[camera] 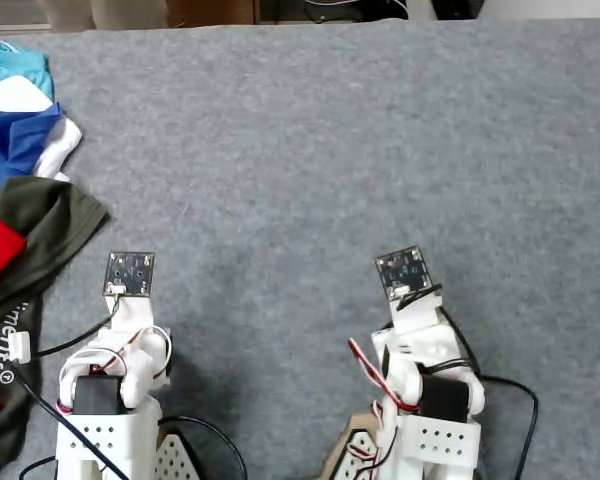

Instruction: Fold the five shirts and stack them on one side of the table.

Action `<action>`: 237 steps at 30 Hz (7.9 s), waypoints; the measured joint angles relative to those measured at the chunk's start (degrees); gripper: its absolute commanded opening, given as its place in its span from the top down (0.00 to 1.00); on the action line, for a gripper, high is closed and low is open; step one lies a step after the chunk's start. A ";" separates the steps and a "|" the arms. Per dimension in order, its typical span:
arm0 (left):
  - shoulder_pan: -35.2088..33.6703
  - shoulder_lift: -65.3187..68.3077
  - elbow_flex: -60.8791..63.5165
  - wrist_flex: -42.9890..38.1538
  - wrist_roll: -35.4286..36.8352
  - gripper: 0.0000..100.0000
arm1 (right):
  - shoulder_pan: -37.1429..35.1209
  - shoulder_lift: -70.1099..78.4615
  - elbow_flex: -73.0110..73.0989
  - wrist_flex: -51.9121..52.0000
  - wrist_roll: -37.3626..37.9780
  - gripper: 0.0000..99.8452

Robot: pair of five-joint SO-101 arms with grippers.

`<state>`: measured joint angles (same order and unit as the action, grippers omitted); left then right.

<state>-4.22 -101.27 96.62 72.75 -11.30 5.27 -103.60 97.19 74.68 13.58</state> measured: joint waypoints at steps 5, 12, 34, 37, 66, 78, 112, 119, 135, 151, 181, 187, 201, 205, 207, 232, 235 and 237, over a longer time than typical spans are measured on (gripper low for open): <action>0.00 0.00 0.00 0.00 0.00 0.98 | 0.00 0.00 0.00 0.00 0.00 0.99; 0.00 0.00 0.00 0.00 0.00 0.98 | 0.00 0.00 0.00 0.00 0.00 0.99; 2.02 0.00 -0.18 0.00 0.00 0.98 | 0.00 0.00 -3.08 -1.76 0.00 0.99; -1.85 0.00 -2.64 0.00 0.00 0.98 | 0.00 0.00 -10.46 0.35 0.00 0.99; -58.64 30.86 -66.37 -9.85 -15.65 0.98 | -15.74 62.77 -100.48 24.35 -14.07 0.99; -58.81 84.48 -95.03 14.68 -13.27 0.98 | -30.42 85.63 -107.87 25.05 -14.42 0.69; -66.99 116.13 -116.75 24.62 -13.10 0.98 | -34.20 96.26 -107.87 25.05 -14.42 0.67; -67.34 115.16 -117.01 26.73 -16.53 0.98 | -34.20 96.26 -107.87 25.05 -14.42 0.67; -73.93 102.07 -114.29 23.91 -17.85 0.71 | -34.20 96.26 -107.87 25.05 -14.42 0.67; -69.80 113.76 -106.64 15.47 -16.09 0.98 | -34.20 96.26 -107.87 25.05 -14.42 0.67; -14.68 58.46 -114.64 27.43 6.07 0.98 | -4.31 77.71 -107.87 25.05 -14.24 0.67; 7.74 58.46 -104.88 27.52 13.80 0.98 | 11.16 73.32 -107.87 25.05 -3.96 0.67; 23.30 58.02 -86.42 27.43 21.63 0.69 | 18.20 67.78 -91.96 26.46 19.34 0.66; 20.75 57.93 -86.15 27.43 21.71 0.69 | 10.55 63.38 -87.56 26.46 20.75 0.66; 16.53 57.41 -86.15 27.43 18.99 0.69 | 5.54 61.98 -86.24 26.46 20.75 0.66; -52.22 44.04 -60.48 22.77 -16.26 0.98 | -50.29 104.18 -107.78 26.64 3.78 0.67; -54.51 44.04 -57.23 19.60 -16.26 0.98 | -52.22 109.36 -111.74 26.64 3.69 0.67; -55.47 44.04 -56.26 18.29 -16.26 0.98 | -52.66 112.79 -113.76 26.64 3.69 0.67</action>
<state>-59.69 -57.23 40.35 91.03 -27.56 -47.38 9.19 -16.57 101.32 17.27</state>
